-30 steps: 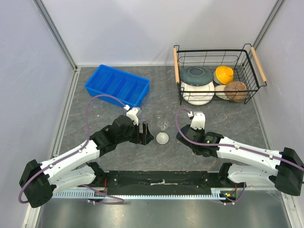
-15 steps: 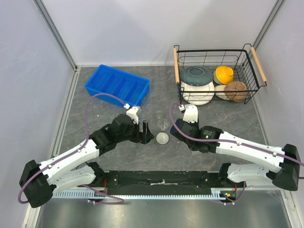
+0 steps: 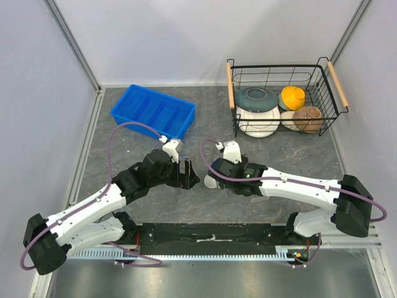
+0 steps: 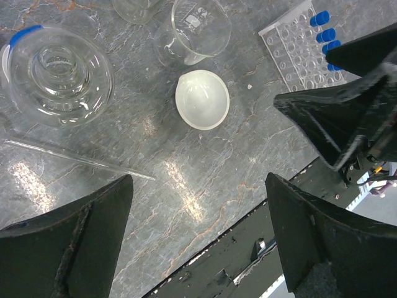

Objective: Organize the chemistry lab equipment

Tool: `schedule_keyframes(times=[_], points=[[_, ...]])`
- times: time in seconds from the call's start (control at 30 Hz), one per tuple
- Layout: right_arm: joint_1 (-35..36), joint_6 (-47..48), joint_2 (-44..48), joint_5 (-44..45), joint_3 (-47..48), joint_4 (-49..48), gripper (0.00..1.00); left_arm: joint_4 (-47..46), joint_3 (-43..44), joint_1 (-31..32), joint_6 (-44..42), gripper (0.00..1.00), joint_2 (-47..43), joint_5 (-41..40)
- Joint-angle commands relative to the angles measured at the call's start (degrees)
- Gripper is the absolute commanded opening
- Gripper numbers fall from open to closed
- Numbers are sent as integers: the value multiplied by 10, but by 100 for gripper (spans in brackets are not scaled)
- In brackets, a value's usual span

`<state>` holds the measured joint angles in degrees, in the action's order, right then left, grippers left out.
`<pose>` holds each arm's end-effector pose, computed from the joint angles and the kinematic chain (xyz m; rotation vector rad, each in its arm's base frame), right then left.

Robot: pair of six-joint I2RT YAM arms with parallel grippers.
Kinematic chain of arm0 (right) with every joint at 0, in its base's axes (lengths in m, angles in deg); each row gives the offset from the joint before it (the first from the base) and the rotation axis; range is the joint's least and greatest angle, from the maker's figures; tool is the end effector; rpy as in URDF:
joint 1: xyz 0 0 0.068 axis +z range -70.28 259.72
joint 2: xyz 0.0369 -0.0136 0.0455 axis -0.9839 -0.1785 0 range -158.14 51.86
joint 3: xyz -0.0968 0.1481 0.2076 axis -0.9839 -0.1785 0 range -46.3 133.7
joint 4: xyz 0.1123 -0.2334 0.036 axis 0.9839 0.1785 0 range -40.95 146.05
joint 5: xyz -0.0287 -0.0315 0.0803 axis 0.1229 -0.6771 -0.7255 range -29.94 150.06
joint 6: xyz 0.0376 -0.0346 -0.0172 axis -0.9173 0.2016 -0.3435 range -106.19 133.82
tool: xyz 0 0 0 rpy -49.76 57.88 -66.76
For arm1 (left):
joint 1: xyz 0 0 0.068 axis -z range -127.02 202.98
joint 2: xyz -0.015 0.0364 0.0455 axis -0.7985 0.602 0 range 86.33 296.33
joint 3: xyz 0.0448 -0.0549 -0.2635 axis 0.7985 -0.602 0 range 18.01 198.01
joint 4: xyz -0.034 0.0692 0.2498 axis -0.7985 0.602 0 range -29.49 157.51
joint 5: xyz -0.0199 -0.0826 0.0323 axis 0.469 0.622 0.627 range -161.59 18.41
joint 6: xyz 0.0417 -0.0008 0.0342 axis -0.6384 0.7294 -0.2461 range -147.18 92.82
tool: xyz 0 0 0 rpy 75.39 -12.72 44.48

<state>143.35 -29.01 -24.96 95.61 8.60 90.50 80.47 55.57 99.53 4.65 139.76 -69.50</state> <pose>0.1320 0.2199 0.2426 -0.2520 2.3719 -0.0055 0.1392 -0.1486 0.2520 0.3177 2.2923 -0.7804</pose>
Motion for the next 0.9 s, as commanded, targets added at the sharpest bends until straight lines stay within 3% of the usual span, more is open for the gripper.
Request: schedule_keyframes(times=[0.0,0.13,0.23,0.6,0.87], points=[[6,-10,-31,-11,3,-35,84,10,21,3,-16,94,-24,5],[13,-17,-54,-20,7,-38,85,15,16,3,-15,100,-33,5],[19,-17,-69,-27,14,-37,98,14,15,3,-16,100,-36,9],[47,-24,-113,-56,4,-33,98,13,15,3,-20,100,-39,20],[54,29,-117,-114,-22,-61,98,13,13,7,-20,100,-43,20]])
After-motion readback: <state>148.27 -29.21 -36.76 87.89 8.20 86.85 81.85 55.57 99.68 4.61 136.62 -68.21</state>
